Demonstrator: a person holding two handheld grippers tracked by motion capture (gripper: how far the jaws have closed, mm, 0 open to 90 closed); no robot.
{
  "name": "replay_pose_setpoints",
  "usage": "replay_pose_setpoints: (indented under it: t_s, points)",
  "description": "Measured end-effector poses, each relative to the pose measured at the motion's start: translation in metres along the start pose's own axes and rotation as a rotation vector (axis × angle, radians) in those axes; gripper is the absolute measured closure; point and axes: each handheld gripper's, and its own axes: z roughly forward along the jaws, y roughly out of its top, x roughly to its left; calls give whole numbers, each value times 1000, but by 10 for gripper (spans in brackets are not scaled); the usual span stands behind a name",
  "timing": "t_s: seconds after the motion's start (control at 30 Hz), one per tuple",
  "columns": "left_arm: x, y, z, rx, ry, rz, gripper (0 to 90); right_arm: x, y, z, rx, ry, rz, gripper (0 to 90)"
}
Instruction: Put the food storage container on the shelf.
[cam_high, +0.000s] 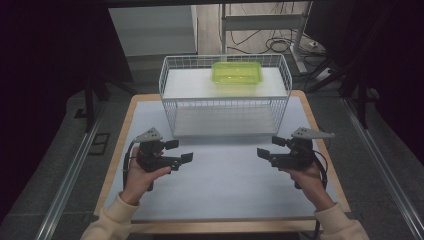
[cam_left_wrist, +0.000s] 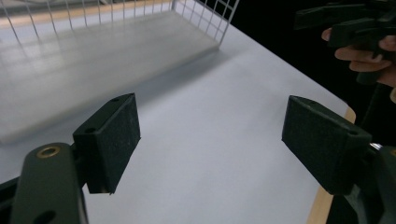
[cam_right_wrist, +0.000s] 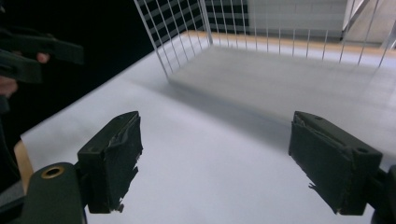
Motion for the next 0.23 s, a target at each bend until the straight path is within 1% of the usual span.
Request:
replay_pose_setpoints:
  t_s: [0.03,0.1,0.13,0.23]
  points:
    - [0,-4,1,12,2,3,191,-1,-7,4,15,-6,-5,174]
    - [1,-5,2,17,5,4,191,-1,-7,5,18,-11,-12,171]
    - [1,-6,2,15,2,-3,191,0,-6,5,10,-13,-17,171]
    - [2,-6,1,15,3,-1,191,4,-4,0,-12,-13,-32,167]
